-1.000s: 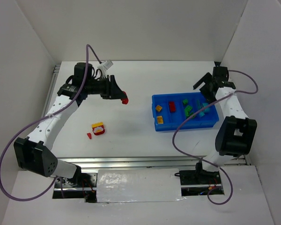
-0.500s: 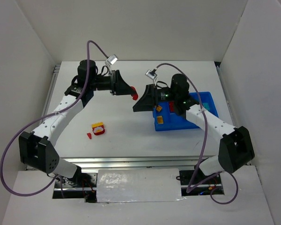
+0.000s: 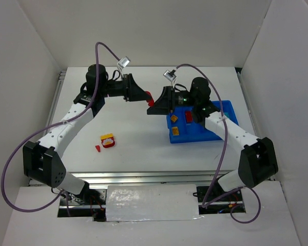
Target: Sort the legos into containers by color
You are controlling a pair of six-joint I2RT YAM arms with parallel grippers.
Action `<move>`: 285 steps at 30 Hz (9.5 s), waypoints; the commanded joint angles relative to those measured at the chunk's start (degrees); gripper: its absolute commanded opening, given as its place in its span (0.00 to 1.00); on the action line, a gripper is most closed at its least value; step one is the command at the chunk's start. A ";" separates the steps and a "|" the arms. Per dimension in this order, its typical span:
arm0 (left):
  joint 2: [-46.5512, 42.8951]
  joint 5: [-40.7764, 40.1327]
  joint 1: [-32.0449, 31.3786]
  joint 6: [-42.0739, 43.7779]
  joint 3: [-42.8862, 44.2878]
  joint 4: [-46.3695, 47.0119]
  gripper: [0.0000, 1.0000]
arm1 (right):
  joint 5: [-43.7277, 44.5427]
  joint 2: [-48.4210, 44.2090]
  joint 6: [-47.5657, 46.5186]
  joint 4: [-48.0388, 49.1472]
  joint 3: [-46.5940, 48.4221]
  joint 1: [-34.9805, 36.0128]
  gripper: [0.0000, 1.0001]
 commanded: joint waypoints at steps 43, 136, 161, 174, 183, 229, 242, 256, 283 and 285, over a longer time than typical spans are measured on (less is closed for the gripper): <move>52.29 -26.81 -23.14 14.33 50.77 -21.72 0.99 | 74.58 -47.61 -14.90 -78.27 2.88 -12.36 1.00; 6.15 -32.61 -22.09 48.17 13.15 -33.05 0.00 | 21.14 -2.62 -10.33 -63.14 17.20 -6.47 0.93; 6.24 -43.32 -22.09 40.71 16.40 -31.74 0.99 | 12.25 -0.40 -17.99 -60.97 14.05 -5.58 0.00; -3.33 -39.41 -5.23 11.63 12.03 -29.37 1.00 | 30.11 -10.95 -20.62 -54.57 9.48 -16.57 0.00; -5.98 0.94 -2.93 -6.74 -2.22 12.44 1.00 | -0.13 -17.98 1.93 -4.85 -5.55 -17.01 0.00; -1.58 -18.45 4.98 16.62 7.18 -24.96 0.00 | 45.72 1.95 -27.30 -59.63 6.04 -12.55 0.05; 2.10 -20.12 3.32 18.20 11.48 -28.47 0.00 | 52.05 3.90 -25.10 -61.20 11.14 -8.66 1.00; 29.76 -24.96 -13.47 12.66 35.20 -26.63 0.00 | 73.77 -24.99 -10.61 -69.56 10.09 -17.01 1.00; 51.33 -22.58 -19.63 2.73 52.69 -15.29 0.86 | 72.03 -42.16 -9.90 -82.31 6.57 -17.80 1.00; 47.92 -26.51 -18.84 4.83 52.97 -18.97 0.87 | 71.33 -41.98 -10.42 -81.96 6.58 -17.72 1.00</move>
